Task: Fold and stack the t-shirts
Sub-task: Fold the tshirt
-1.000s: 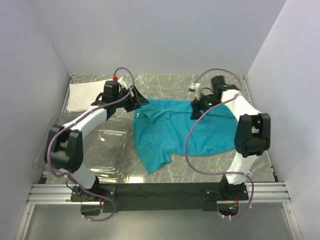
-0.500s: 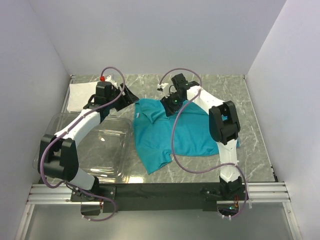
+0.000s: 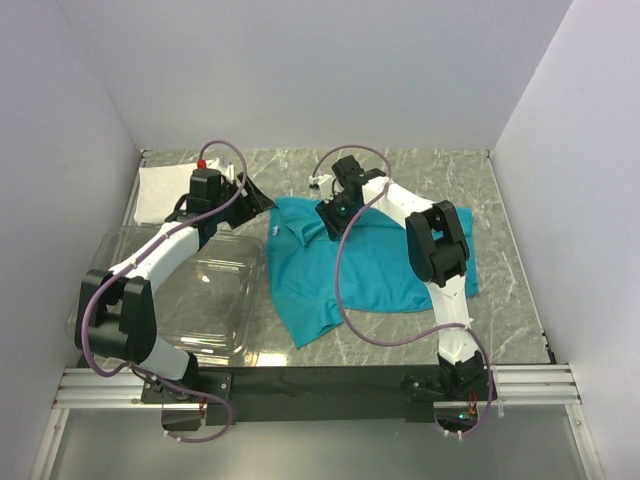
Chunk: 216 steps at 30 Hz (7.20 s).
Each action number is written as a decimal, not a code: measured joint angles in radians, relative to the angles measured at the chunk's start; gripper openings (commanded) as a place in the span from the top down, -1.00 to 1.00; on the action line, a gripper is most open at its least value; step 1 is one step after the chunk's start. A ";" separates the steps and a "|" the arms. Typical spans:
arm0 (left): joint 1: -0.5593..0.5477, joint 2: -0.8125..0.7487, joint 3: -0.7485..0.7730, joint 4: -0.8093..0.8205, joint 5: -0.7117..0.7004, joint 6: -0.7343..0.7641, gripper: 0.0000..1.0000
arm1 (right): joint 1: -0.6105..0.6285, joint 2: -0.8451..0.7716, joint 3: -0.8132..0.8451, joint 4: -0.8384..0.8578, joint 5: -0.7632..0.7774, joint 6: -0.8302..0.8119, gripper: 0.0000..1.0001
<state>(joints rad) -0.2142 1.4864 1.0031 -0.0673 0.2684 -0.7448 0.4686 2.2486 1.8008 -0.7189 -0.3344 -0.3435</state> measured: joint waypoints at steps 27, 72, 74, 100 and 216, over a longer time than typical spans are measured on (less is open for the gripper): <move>0.010 -0.001 -0.003 0.003 0.049 -0.003 -0.49 | -0.055 -0.074 0.021 -0.130 -0.134 -0.011 0.17; 0.015 0.070 0.011 0.011 0.121 0.000 -0.48 | 0.029 -0.113 -0.058 -0.093 -0.103 -0.412 1.00; 0.017 0.070 0.009 0.011 0.124 0.000 -0.48 | 0.013 -0.121 -0.053 -0.129 -0.142 -0.417 1.00; 0.021 0.483 0.431 -0.059 0.164 -0.031 0.52 | -0.211 -0.263 -0.135 -0.102 -0.318 -0.193 0.40; -0.788 0.068 -0.133 -0.593 -0.293 -0.432 0.99 | -0.806 -1.024 -1.027 -0.262 -0.172 -0.867 -0.12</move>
<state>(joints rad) -1.0019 1.5547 0.8700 -0.6605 -0.0250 -1.1770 -0.3370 1.2243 0.7734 -0.9810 -0.5060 -1.2106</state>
